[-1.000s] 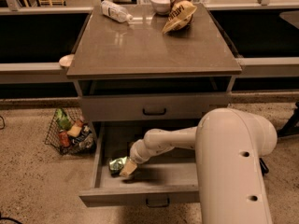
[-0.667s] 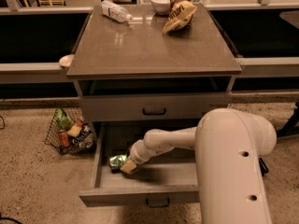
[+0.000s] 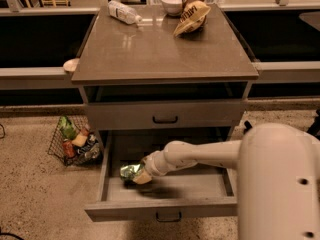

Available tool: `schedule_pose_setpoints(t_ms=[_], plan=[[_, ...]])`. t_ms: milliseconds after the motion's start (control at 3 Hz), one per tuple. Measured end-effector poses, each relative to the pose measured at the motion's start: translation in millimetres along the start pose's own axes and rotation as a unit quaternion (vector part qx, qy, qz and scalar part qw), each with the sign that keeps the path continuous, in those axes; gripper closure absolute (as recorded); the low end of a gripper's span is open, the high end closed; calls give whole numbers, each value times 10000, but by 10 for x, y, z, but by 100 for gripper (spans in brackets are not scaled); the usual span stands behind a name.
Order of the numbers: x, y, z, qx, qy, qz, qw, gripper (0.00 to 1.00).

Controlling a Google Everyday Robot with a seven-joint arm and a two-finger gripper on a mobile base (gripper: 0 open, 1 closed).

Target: Pick green can from middle drawer and place on counter

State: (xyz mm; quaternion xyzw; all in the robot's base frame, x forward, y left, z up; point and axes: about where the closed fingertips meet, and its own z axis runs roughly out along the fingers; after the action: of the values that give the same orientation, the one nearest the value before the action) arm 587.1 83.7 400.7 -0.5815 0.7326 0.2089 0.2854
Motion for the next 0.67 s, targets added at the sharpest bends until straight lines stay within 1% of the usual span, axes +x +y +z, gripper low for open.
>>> schedule_pose_setpoints(t_ms=[333,667], plan=[[-11,82,-563,323,-353,-60,9988,100],[76,136,-1127,665,-327,-82,9972,100]])
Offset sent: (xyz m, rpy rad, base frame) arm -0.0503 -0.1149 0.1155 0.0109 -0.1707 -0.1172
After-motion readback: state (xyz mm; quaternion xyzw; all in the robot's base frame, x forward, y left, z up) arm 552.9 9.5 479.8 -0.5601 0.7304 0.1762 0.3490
